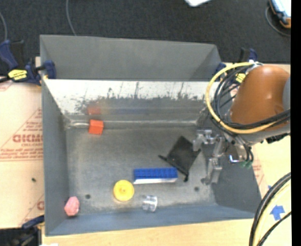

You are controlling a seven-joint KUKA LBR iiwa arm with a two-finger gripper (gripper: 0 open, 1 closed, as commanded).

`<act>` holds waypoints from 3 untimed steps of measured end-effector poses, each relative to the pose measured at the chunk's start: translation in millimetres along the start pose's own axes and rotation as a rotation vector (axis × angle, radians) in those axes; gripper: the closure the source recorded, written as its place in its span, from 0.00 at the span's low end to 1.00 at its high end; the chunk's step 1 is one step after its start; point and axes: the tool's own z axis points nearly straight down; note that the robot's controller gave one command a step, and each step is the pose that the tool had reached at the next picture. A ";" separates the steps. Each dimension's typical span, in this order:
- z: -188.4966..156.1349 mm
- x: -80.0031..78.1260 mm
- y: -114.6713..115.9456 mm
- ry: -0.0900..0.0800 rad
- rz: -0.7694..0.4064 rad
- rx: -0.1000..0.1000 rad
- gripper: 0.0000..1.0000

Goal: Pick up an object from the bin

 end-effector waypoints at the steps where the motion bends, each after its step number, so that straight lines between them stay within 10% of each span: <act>1: -4.5 -1.7 0.3 -0.008 -0.004 0.001 0.00; 2: 46.5 1.8 6.2 -0.006 0.272 0.000 0.00; 3: 65.9 -8.9 18.1 -0.004 -0.021 0.002 0.00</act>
Offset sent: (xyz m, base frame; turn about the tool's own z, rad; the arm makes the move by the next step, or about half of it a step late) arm -0.0042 0.0087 -0.0567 0.3190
